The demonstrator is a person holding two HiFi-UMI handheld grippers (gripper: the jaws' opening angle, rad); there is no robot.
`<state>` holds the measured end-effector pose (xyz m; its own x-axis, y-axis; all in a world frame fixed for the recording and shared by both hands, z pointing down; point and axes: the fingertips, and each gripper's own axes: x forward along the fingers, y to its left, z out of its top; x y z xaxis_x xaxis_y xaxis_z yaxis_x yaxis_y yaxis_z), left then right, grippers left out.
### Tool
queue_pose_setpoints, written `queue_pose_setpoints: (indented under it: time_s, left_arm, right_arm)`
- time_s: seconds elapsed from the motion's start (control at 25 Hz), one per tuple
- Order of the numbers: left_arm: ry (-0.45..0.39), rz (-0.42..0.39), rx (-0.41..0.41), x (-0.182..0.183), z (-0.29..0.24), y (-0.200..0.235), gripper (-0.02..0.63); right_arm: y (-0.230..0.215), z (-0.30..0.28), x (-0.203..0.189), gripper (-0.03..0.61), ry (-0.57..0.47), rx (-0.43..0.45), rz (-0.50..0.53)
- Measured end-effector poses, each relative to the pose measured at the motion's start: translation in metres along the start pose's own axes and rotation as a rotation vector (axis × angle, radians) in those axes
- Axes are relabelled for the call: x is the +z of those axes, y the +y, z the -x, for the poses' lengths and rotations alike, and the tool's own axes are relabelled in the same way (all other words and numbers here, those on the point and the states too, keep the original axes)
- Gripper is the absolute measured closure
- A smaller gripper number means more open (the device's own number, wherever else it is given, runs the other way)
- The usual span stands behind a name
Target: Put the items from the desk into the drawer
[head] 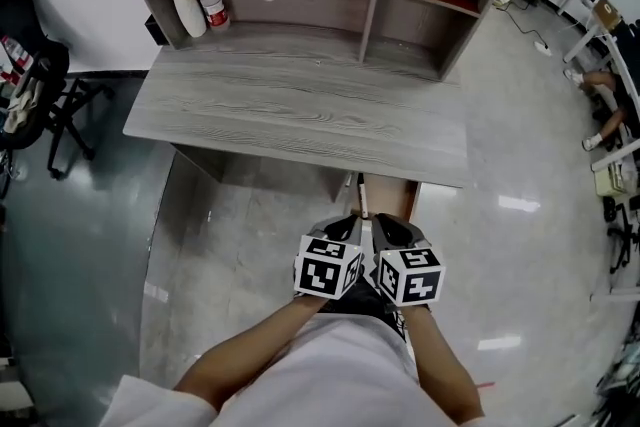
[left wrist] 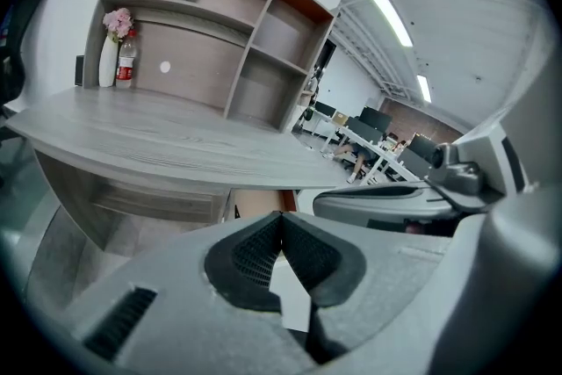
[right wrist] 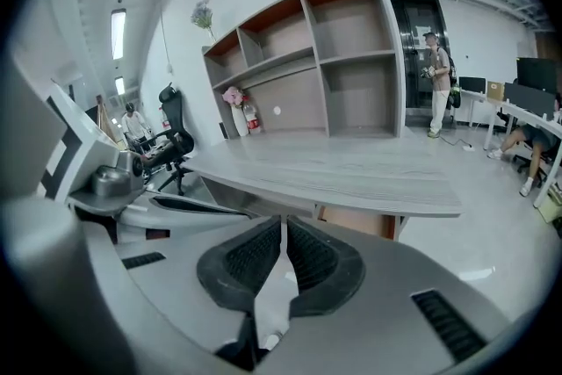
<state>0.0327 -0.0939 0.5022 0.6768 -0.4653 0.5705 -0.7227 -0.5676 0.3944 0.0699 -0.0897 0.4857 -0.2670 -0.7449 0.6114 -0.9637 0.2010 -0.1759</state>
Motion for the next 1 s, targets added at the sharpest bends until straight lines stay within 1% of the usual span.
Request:
queue_pose_setpoints:
  time_s: [0.2,0.36,0.6,0.88,1.0]
  left_arm:
    - [-0.027,-0.057,-0.032,0.010,0.020,-0.017,0.611]
    - [-0.032,-0.074,-0.028,0.011,0.028,-0.020,0.611]
    - [-0.048,-0.111,-0.026,0.013,0.034,-0.022,0.611]
    - [-0.050,-0.120,-0.012,0.012,0.030,-0.022,0.611]
    - [-0.053,-0.143,-0.017,0.012,0.030,-0.024,0.611]
  right_arm:
    - [0.016,0.024,0.011,0.571,-0.048,0.014,0.013]
    - [0.019,0.036,0.017,0.577,-0.096,-0.016,0.011]
    - [0.020,0.041,0.019,0.577,-0.128,-0.041,0.029]
    - [0.026,0.041,0.018,0.577,-0.132,-0.010,0.066]
    - [0.026,0.039,0.018,0.577,-0.130,-0.008,0.065]
